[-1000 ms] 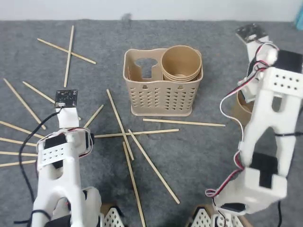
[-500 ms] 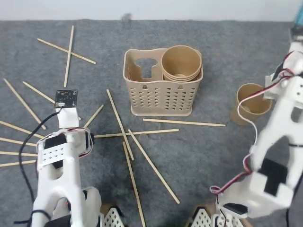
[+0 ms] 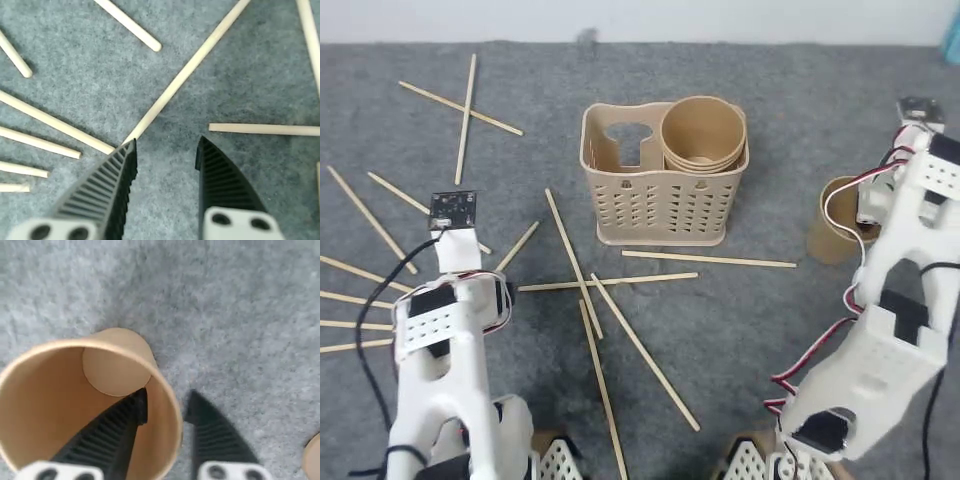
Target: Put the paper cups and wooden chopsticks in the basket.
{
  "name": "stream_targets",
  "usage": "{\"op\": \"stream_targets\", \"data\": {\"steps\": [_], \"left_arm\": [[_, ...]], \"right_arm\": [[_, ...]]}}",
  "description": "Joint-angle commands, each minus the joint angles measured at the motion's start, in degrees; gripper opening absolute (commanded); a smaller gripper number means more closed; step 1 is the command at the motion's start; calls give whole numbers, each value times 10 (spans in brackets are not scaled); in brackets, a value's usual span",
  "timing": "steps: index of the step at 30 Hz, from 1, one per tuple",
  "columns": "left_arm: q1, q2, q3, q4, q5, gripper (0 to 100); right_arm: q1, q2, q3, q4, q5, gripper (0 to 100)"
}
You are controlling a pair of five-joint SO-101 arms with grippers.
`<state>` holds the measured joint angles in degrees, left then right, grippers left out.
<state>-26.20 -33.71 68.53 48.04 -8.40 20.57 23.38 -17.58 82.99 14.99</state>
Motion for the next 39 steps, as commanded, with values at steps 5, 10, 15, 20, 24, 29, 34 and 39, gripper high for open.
{"op": "stream_targets", "data": {"steps": [5,10,15,20,24,29,34,39], "left_arm": [[-5,-18,-4,-9,-3,184],[-5,-18,-4,-9,-2,184],[-5,-18,-5,-9,-2,184],[-5,-18,-5,-9,-2,184],[-6,-18,-5,-9,-2,184],[-6,-18,-5,-9,-2,184],[-5,-18,-6,-10,-2,184],[-4,-18,-6,-11,-2,184]], "right_arm": [[21,-89,-98,71,-5,6],[18,-154,-160,128,-38,6],[-15,-216,-268,165,-93,6],[-108,-241,-387,182,-145,6],[-211,-240,-429,184,-152,6],[-304,-240,-428,183,-152,6],[-335,-240,-427,193,-150,6],[-343,-220,-389,196,-150,6]]}}
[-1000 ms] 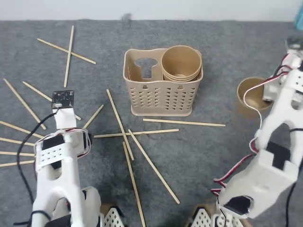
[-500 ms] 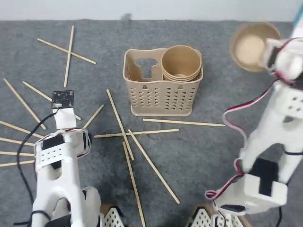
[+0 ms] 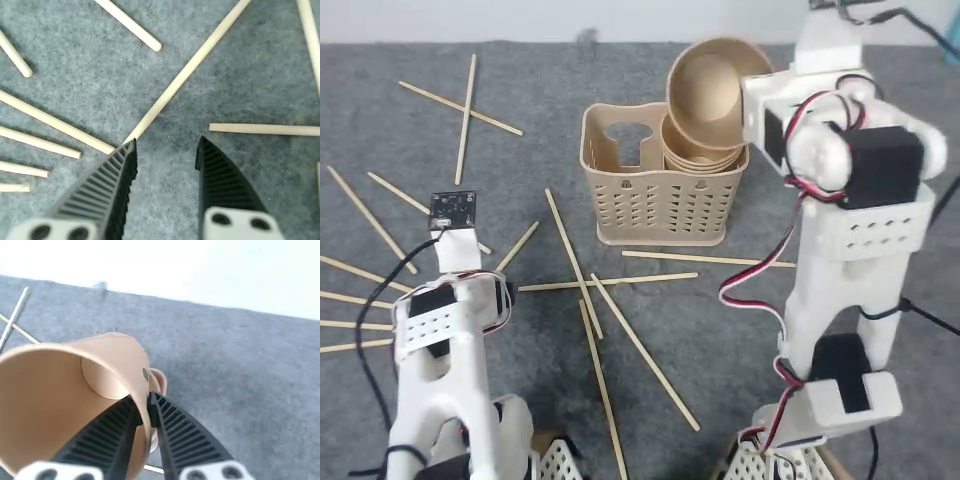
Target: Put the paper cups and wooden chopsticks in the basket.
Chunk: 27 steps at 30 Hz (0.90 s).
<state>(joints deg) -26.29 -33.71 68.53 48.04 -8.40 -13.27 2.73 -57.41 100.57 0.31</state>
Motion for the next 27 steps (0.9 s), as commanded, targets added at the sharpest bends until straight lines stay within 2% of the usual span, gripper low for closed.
{"op": "stream_targets", "data": {"steps": [1,16,19,24,27], "left_arm": [[-4,-18,-6,-11,-2,184],[-4,-18,-6,-11,-2,184],[-4,-18,-6,-11,-2,184],[-4,-18,-6,-11,-2,184],[-5,-18,-6,-11,-2,184]], "right_arm": [[-2,-12,22,21,-4,6],[10,2,100,22,13,11],[6,2,84,6,14,88],[6,1,-39,21,10,258],[11,-8,-99,25,12,270]]}}
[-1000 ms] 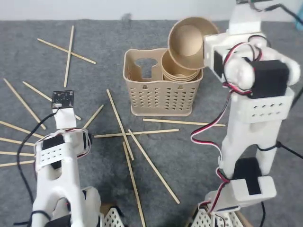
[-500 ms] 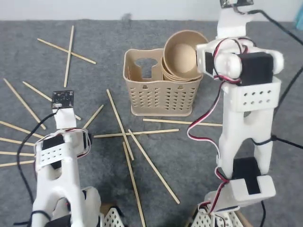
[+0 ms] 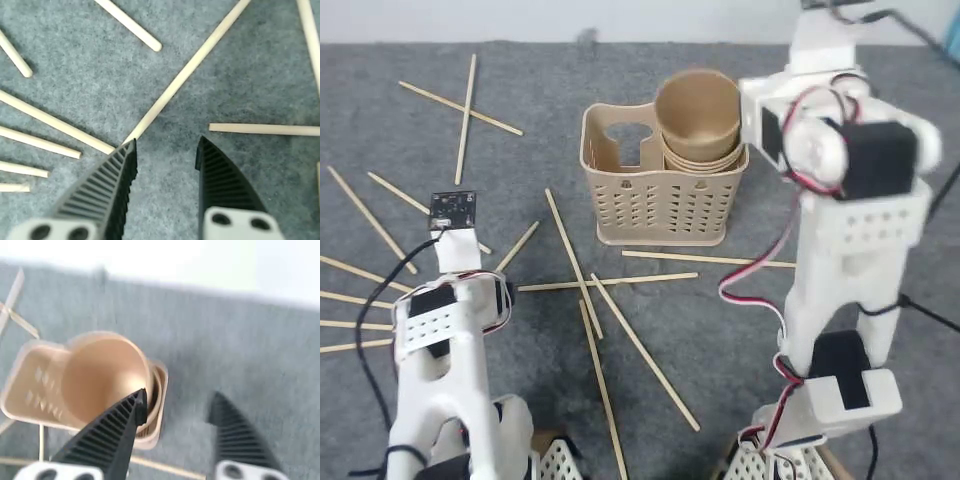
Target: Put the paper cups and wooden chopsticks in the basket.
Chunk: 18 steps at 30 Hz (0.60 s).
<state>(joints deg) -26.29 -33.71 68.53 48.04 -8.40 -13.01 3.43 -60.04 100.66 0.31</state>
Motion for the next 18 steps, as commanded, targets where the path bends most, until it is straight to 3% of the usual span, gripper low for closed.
{"op": "stream_targets", "data": {"steps": [1,6,11,13,18], "left_arm": [[-5,-18,-6,-11,-2,184],[-6,-18,-6,-11,-2,184],[-6,-18,-6,-11,-2,184],[-6,-18,-6,-11,-2,184],[-6,-18,-6,-10,-2,184]], "right_arm": [[11,-29,-79,25,13,261],[59,-148,2,25,13,153],[153,-292,207,22,18,13],[197,-341,296,22,47,11],[403,-435,474,-8,129,16]]}}
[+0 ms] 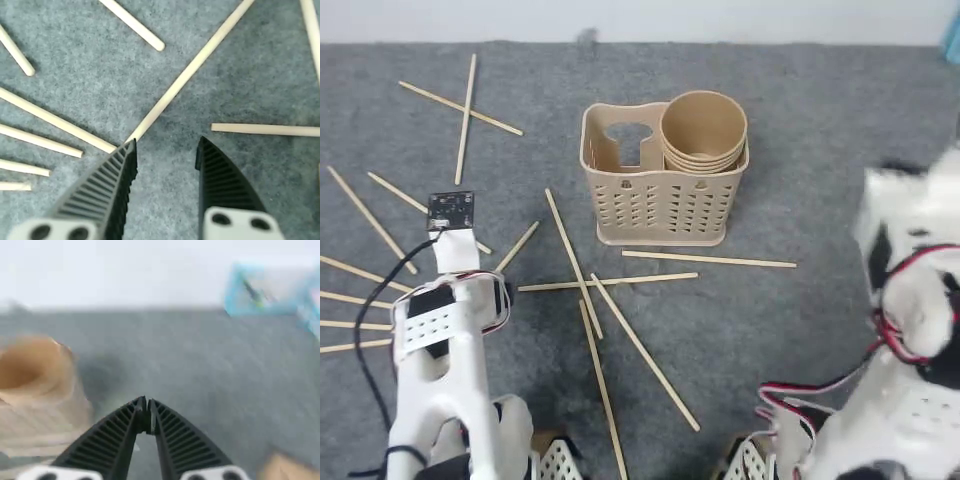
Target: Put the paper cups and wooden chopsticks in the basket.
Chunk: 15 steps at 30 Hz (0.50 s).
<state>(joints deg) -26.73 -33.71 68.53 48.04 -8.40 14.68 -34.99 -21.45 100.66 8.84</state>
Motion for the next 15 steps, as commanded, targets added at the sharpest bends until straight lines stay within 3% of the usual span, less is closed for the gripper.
{"op": "stream_targets", "data": {"steps": [1,6,9,12,15], "left_arm": [[-2,-18,-5,-10,-2,184],[-2,-18,-5,-10,-3,184],[-3,-18,-4,-10,-3,184],[-3,-18,-4,-9,-3,184],[-3,-18,-4,-9,-3,184]], "right_arm": [[177,-64,120,-27,56,16],[377,-91,292,-162,131,16],[480,-90,423,-302,169,16],[554,-90,545,-472,174,16],[594,-89,618,-578,176,17]]}}
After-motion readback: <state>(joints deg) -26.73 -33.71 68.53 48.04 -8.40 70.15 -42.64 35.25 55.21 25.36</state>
